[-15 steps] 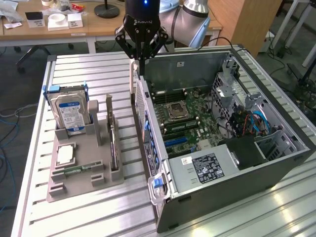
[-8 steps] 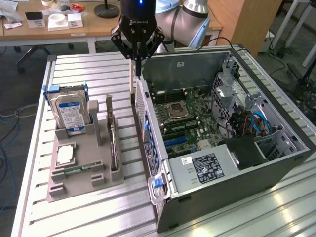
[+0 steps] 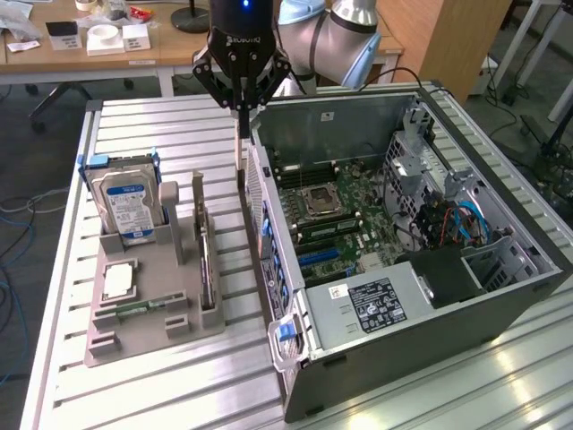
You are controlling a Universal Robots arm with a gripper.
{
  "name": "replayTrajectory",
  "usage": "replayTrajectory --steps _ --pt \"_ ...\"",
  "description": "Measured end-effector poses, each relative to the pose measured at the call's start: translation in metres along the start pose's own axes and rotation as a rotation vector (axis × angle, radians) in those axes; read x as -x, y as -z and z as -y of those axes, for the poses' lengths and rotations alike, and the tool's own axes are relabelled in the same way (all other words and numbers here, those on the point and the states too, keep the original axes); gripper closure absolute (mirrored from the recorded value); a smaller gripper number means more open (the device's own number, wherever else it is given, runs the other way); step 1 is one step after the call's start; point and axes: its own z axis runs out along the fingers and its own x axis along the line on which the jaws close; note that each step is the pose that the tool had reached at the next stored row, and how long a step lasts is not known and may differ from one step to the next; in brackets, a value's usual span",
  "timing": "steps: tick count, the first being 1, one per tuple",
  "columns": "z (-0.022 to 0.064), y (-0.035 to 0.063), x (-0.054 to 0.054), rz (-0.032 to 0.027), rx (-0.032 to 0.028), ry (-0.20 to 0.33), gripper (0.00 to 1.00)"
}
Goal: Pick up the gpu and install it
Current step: 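Reach for the gpu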
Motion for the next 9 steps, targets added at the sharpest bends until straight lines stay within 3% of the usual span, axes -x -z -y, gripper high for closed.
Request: replayTrajectory --steps 9 --pt "0.0009 0.0003 -0.011 0.0001 0.0 0.0 0.89"
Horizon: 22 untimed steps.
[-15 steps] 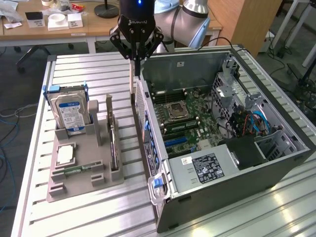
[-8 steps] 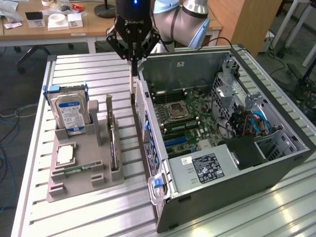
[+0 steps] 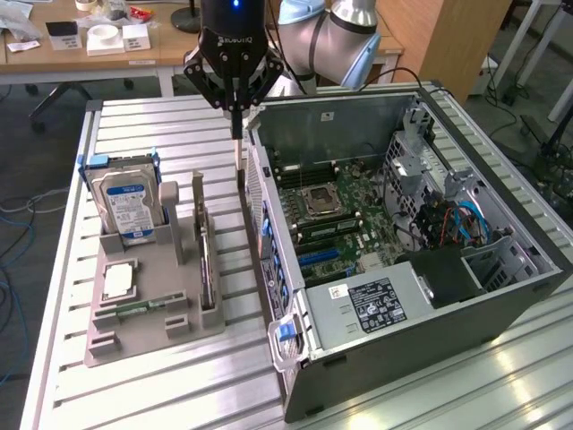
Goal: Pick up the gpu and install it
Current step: 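Reach for the gpu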
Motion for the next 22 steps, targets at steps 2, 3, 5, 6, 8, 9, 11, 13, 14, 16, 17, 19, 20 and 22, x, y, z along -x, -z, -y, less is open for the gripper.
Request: replayTrajectory --steps 2,3,5,6,8,9,11,13,14,16,17,19,20,22 --pt "0.0002 0.0001 -0.003 0.0 -0.0001 0.0 0.89" --pt "0.0003 0.0001 -0.004 0.0 0.0 0.0 0.89" --pt "0.0005 0.0002 -0.007 0.0 0.0 0.0 0.89" --pt "0.0006 0.0002 -0.008 0.0001 0.0 0.0 0.89" --pt "0.0008 0.0003 -0.011 0.0001 0.0 0.0 0.89" --pt "0.0009 0.0003 -0.012 0.0 0.0 0.0 0.89" --pt "0.0011 0.0004 -0.015 0.0001 0.0 0.0 0.89" --pt "0.0013 0.0005 -0.017 0.0001 0.0 0.0 0.89" --pt "0.0014 0.0005 -0.019 0.0002 0.0 0.0 0.89" --pt "0.0016 0.0006 -0.022 0.0002 0.0 0.0 0.89" --pt "0.0017 0.0006 -0.023 0.0002 0.0001 0.0 0.89" --pt "0.0019 0.0007 -0.025 0.0002 0.0 0.0 0.89" --pt "0.002 0.0007 -0.027 0.0002 0.0 0.0 0.89" --pt "0.0022 0.0008 -0.029 0.0002 0.0 0.0 0.89"
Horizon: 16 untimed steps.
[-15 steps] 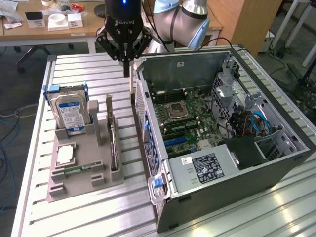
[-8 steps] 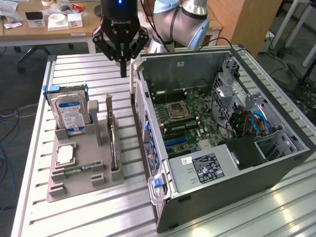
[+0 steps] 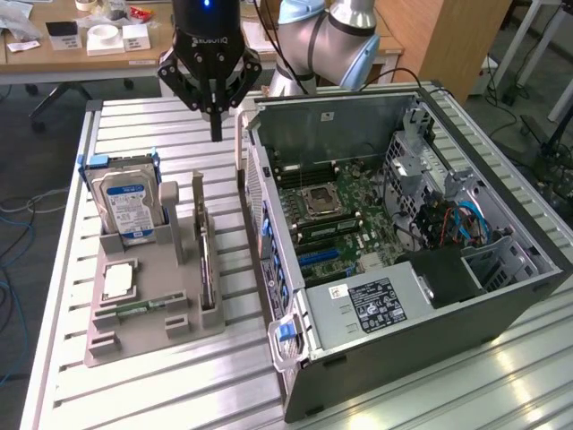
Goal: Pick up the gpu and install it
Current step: 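Reach for the gpu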
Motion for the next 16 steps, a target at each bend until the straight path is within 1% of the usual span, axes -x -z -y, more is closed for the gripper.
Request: replayTrajectory --steps 16 --pt "0.0015 0.0005 -0.02 0.0001 0.0 0.0 0.89"
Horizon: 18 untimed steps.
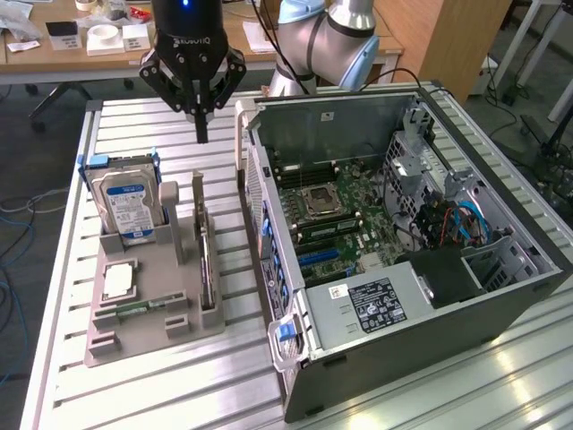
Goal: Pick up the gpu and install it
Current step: 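Reach for the gpu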
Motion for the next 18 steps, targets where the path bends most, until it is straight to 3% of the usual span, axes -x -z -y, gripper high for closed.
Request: replayTrajectory --steps 18 --pt "0.0017 0.0006 -0.023 0.0 0.0 0.0 0.89"
